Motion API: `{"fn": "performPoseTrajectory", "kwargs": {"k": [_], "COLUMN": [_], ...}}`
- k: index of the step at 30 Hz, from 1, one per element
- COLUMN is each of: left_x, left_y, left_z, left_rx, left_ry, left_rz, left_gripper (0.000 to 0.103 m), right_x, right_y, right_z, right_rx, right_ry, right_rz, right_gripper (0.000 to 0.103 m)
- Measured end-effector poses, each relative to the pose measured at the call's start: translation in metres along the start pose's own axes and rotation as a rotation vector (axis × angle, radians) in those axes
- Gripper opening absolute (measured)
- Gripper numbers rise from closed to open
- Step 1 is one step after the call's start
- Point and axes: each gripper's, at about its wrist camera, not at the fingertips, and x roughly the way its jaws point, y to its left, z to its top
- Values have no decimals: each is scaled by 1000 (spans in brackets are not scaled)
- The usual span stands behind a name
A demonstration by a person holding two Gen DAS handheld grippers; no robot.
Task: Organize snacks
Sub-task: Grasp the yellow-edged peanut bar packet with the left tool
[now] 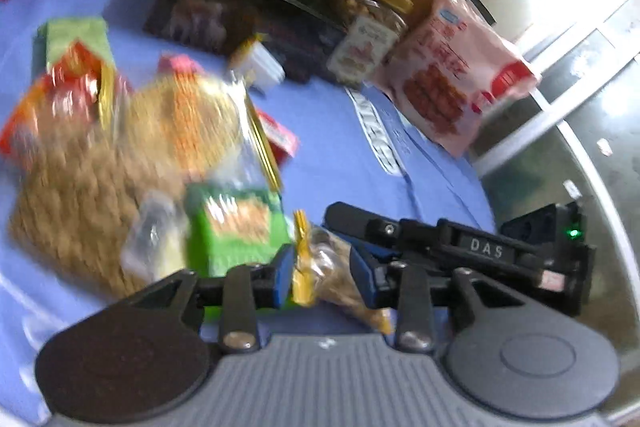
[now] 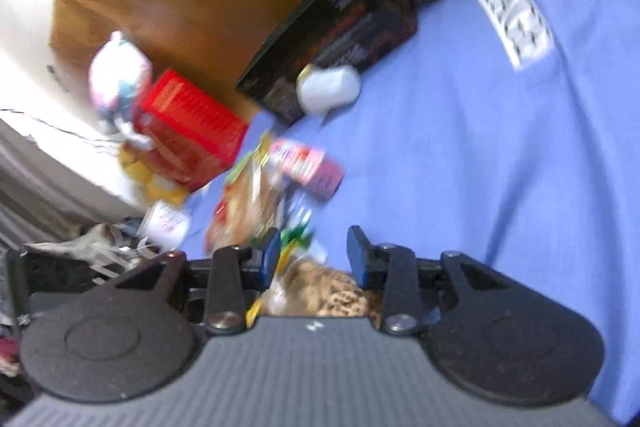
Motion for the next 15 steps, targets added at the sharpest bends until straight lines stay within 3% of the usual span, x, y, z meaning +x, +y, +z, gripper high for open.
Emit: {"fn": "performPoseTrajectory", "kwargs": {"k": [4, 7, 10, 12, 15], "left_x": [-21, -38, -53, -57, -54], "left_y": [3, 14, 25, 27, 25], "left_z": [-27, -41, -59, -67, -75], "left_rx": [-15, -68, -129, -149, -157], "left_ry": [-2, -4, 5, 6, 21], "left_rz": [-14, -25, -49, -53, -73], "left_gripper": [32, 32, 33, 41, 42], "right_x": [-26, -45, -64, -72, -73], "right_y": [2, 6, 21, 28, 37], "right_z": [-19, -38, -58, -72, -93], "right_rx": [20, 3, -137, -236, -320], "right_ry": [29, 59, 32, 27, 49], "right_rz": [73, 113, 73, 28, 26], "right_gripper": [44, 55, 59, 66, 66]}}
